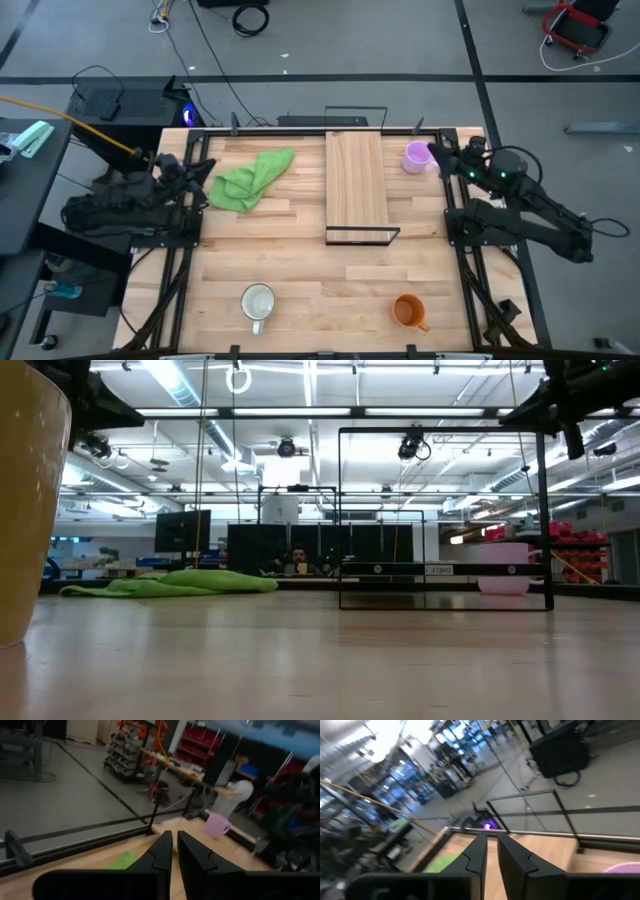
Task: Stack small to large cups/mugs on shelf
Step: Put the pink mug on the shelf
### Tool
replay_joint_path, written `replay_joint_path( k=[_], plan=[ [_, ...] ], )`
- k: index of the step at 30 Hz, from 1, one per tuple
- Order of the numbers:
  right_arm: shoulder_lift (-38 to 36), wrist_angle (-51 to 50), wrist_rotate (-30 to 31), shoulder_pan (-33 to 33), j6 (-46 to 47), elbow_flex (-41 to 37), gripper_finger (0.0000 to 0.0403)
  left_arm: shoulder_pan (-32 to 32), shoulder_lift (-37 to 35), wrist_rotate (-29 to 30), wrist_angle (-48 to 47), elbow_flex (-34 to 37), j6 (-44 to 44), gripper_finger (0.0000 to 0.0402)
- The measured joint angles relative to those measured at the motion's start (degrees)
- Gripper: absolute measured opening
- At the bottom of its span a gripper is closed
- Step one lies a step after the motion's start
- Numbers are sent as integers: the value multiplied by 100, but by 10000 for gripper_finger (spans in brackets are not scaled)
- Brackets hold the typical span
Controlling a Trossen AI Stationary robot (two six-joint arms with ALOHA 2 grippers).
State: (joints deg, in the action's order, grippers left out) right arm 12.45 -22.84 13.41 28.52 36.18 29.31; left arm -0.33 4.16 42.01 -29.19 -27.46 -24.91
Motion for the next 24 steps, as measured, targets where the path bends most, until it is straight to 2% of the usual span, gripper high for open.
replay_joint_path(
  k=[8,16,24],
  plan=[
    [1362,-1198,-20,576,-322,1248,56,418,1362,-258,-772,-822,-46,40],
    [2710,-2875,-148,1140,-810,3058,56,1457,2339,-1712,-1511,-1486,-127,41],
    [4233,-4864,-323,1871,-1536,4835,56,2392,3236,-3165,-1516,-1724,510,42]
  ],
)
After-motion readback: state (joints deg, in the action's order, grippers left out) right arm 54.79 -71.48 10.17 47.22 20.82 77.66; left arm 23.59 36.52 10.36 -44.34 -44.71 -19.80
